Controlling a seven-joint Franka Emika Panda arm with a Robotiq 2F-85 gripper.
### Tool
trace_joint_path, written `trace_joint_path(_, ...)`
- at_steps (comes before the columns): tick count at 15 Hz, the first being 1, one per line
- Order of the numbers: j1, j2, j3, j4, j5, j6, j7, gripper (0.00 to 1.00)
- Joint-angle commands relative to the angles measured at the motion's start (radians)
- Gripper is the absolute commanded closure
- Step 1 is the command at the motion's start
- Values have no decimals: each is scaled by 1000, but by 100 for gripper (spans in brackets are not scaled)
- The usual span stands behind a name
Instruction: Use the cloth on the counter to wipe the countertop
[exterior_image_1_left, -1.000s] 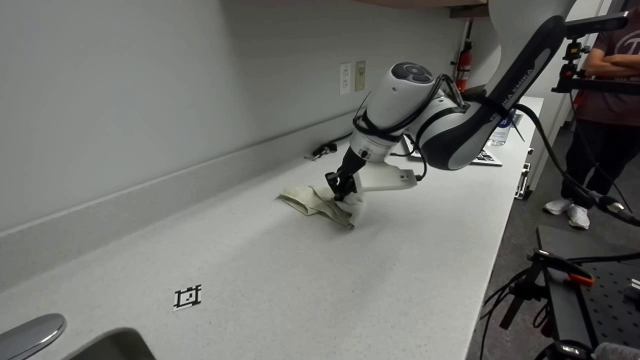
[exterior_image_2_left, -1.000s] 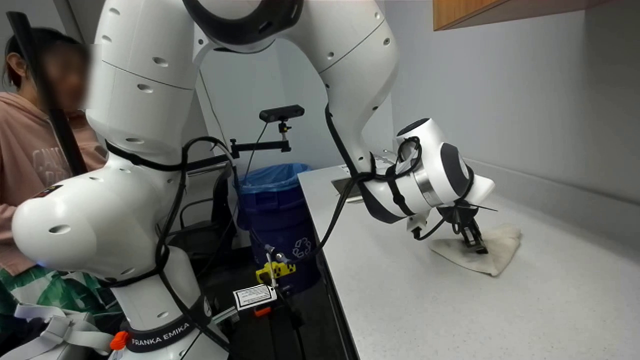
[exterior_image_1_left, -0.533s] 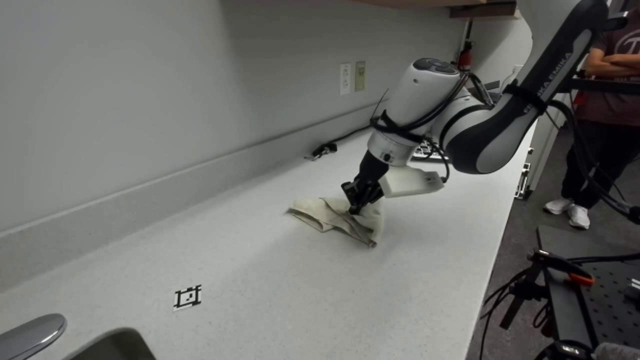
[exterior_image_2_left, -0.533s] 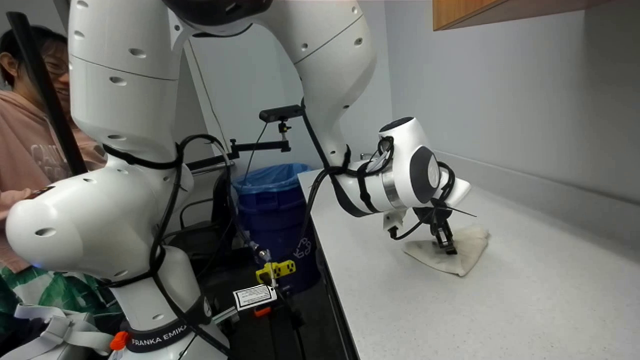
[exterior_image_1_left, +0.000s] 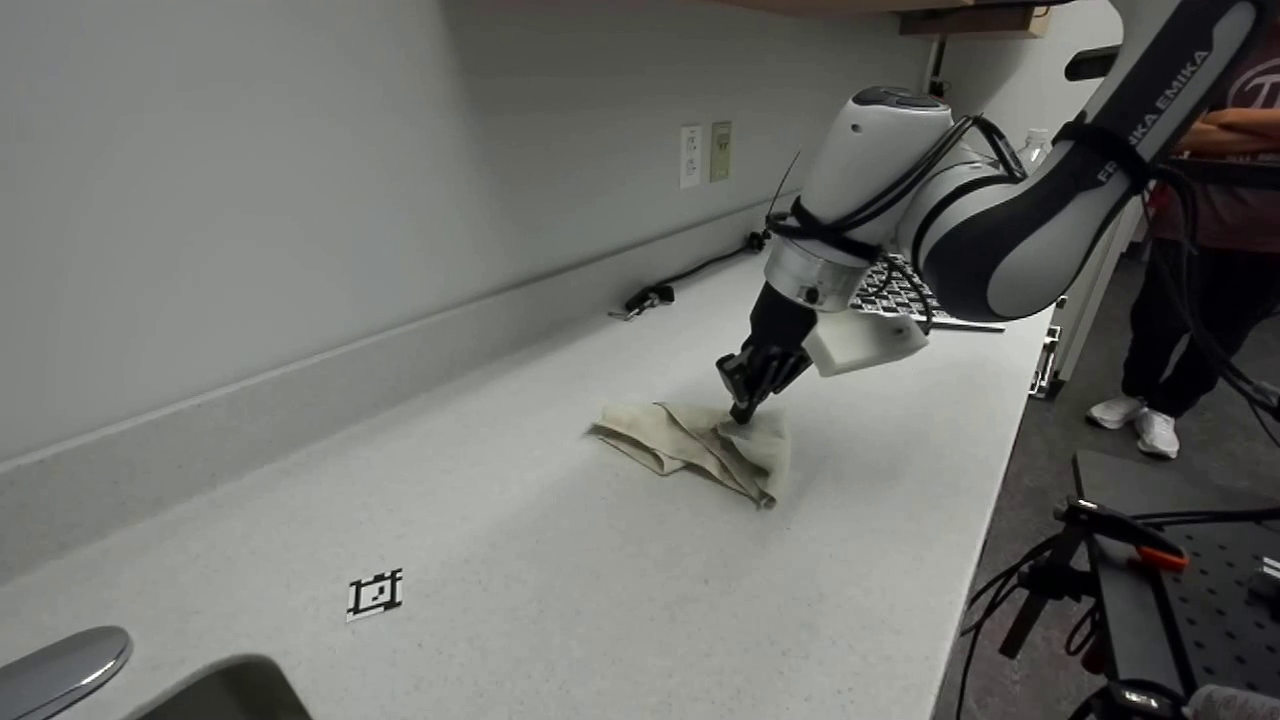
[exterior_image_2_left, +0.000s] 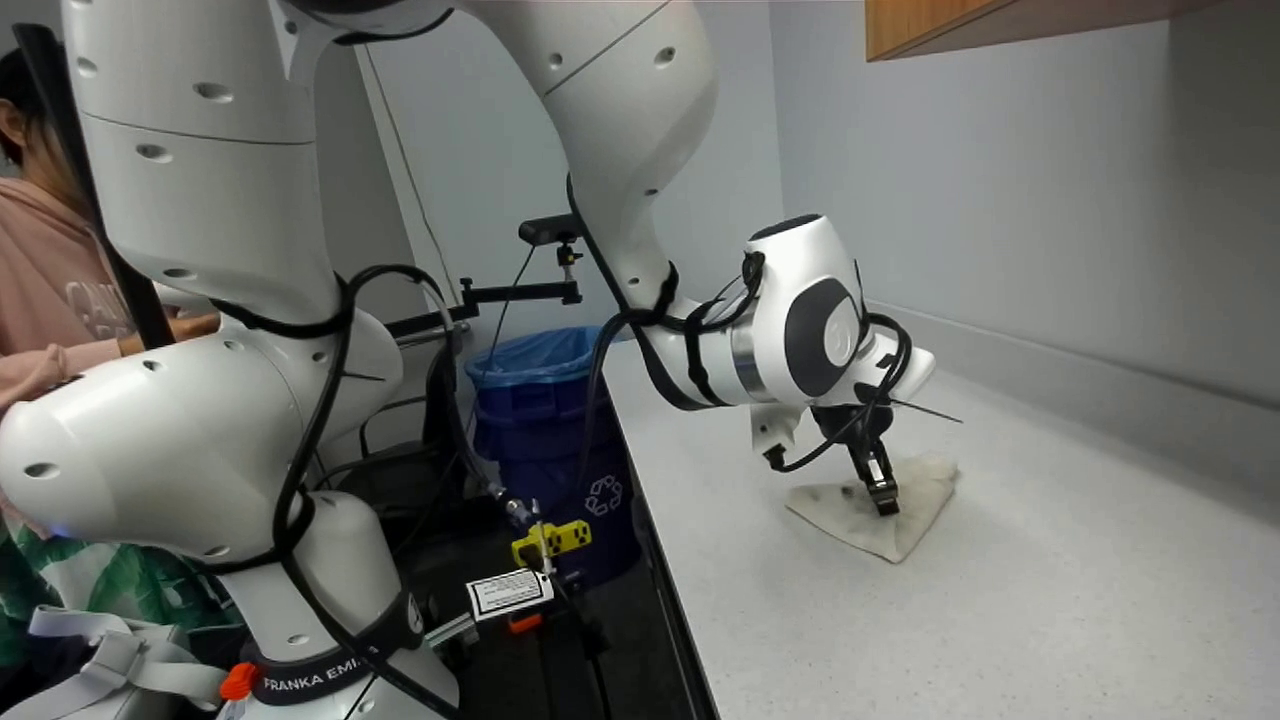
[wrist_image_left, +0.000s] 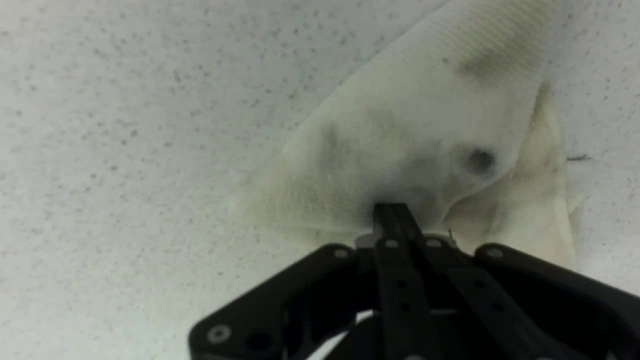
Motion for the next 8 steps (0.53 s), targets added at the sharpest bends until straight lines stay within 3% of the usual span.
trace_joint_path(1, -78, -116, 71, -23, 48, -66, -109, 100)
trace_joint_path(4, -123, -176, 106, -18, 62, -51, -162, 100)
trace_joint_path(8, -180, -218, 181, -29, 182, -11, -243, 100)
